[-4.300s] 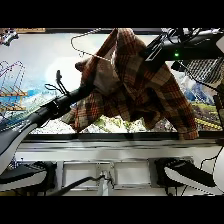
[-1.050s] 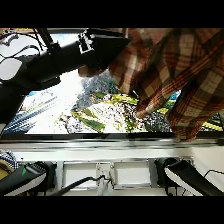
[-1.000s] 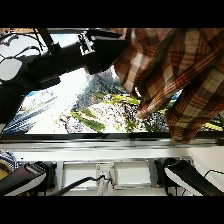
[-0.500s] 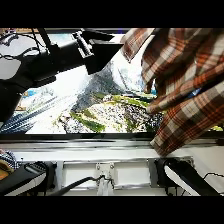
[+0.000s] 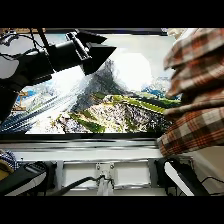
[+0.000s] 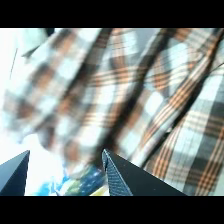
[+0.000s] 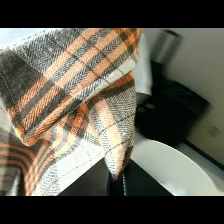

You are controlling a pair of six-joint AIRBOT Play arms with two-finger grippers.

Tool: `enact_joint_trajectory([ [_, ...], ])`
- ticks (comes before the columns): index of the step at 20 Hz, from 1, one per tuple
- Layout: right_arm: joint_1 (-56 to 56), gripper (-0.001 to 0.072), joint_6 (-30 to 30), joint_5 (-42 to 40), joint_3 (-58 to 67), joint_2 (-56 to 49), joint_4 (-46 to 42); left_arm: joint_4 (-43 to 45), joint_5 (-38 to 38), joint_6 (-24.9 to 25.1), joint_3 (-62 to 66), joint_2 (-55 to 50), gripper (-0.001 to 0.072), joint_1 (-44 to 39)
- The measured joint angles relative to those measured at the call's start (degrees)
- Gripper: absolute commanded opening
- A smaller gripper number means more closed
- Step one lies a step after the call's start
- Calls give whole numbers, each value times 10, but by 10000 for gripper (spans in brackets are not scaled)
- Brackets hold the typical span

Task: Fold the clothes and pants, and hang the long-sleeved shirts on hangers.

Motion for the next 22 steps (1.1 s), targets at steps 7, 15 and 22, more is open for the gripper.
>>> enact_joint_trajectory([
  [7, -156, 46, 90, -58, 0, 0, -22, 10, 0, 0, 0, 0, 501, 1],
  [15, -321, 46, 188, -122, 0, -21, 23, 11, 0, 0, 0, 0, 502, 1],
  [22, -447, 46, 252, -191, 0, -40, 88, 64, -1, -31, 0, 0, 501, 1],
])
